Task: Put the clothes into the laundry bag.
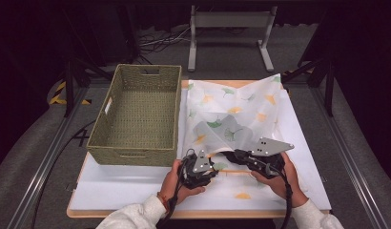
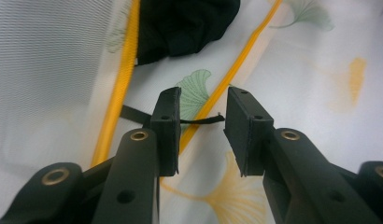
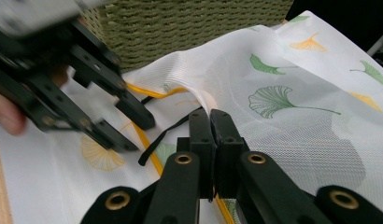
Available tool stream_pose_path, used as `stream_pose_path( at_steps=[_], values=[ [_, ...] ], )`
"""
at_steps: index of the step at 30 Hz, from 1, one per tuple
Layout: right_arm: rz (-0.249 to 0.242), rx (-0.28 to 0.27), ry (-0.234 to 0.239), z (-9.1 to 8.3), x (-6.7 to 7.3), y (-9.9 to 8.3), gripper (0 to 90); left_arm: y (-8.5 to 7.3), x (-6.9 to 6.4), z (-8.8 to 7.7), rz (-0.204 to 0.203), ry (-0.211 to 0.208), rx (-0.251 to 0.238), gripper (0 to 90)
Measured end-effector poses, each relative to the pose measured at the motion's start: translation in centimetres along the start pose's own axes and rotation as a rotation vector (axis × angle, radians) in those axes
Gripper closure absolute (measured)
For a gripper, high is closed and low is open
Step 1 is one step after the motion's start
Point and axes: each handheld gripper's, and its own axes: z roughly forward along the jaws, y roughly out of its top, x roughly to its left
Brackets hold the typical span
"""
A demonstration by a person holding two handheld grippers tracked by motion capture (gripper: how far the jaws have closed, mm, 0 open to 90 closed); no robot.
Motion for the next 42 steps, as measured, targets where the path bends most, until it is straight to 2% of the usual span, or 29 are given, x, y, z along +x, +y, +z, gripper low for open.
stream_pose_path(
  at_steps=[2, 4, 6, 9, 12, 14, 17, 19, 22, 23, 24, 25, 28, 31, 35, 39, 42],
  values=[
    [-0.001, 0.001, 0.002, 0.0, 0.0, 0.0, 88.9, 0.2, 0.3, 0.8, 0.014, 0.046, 0.045, 67.6],
    [0.001, 0.002, 0.002, -0.1, 0.0, -0.1, 88.9, 0.2, 0.9, 1.6, -0.004, 0.066, 0.071, 69.2],
    [0.001, 0.004, 0.000, -0.1, 0.0, -0.1, 88.8, 0.1, 1.3, 1.9, -0.021, 0.063, 0.063, 71.3],
    [0.005, 0.010, -0.004, 0.0, -0.1, -0.1, 88.9, 0.3, 1.8, 2.1, -0.013, 0.087, 0.076, 73.1],
    [-0.001, 0.013, -0.005, 0.1, 0.1, 0.0, 88.8, 0.5, 2.5, 2.2, -0.031, 0.125, 0.088, 75.0],
    [-0.003, 0.015, -0.005, 0.1, 0.2, 0.0, 88.8, 0.4, 2.9, 2.2, -0.057, 0.169, 0.091, 77.5],
    [0.000, 0.015, -0.006, 0.1, 0.2, 0.0, 88.8, 0.4, 2.8, 2.2, -0.051, 0.189, 0.101, 80.7],
    [0.001, 0.015, -0.006, 0.1, 0.1, 0.0, 88.8, 0.4, 2.3, 2.2, -0.035, 0.224, 0.109, 81.7],
    [0.003, 0.010, -0.007, 0.0, 0.1, 0.0, 88.8, 0.2, 2.0, 1.8, -0.049, 0.178, 0.090, 80.7],
    [0.001, 0.010, -0.008, -0.1, 0.1, 0.0, 88.9, 0.2, 1.8, 1.5, -0.045, 0.157, 0.075, 80.4],
    [0.002, 0.010, -0.008, -0.1, 0.1, 0.0, 88.8, 0.4, 1.5, 1.0, -0.020, 0.143, 0.068, 79.3],
    [0.002, 0.010, -0.008, -0.1, 0.1, 0.0, 88.8, 0.5, 1.1, 0.5, -0.004, 0.137, 0.058, 77.9],
    [0.000, 0.012, -0.009, 0.0, 0.2, 0.0, 88.8, 0.8, 0.4, -1.2, 0.009, 0.113, 0.025, 76.1],
    [-0.001, 0.009, -0.010, -0.1, 0.2, 0.0, 88.8, 0.5, 0.2, -2.8, 0.005, 0.096, -0.006, 71.2],
    [0.000, 0.009, -0.012, -0.1, 0.2, 0.0, 88.8, -0.4, 0.2, -4.2, -0.012, 0.095, -0.005, 71.3],
    [0.001, 0.005, -0.014, -0.1, 0.2, 0.1, 88.8, -1.5, 0.2, -4.8, -0.043, 0.049, 0.028, 75.3],
    [0.001, 0.006, -0.012, 0.0, 0.2, 0.1, 88.7, -2.1, 0.5, -4.3, -0.049, 0.071, 0.057, 76.0]
  ],
)
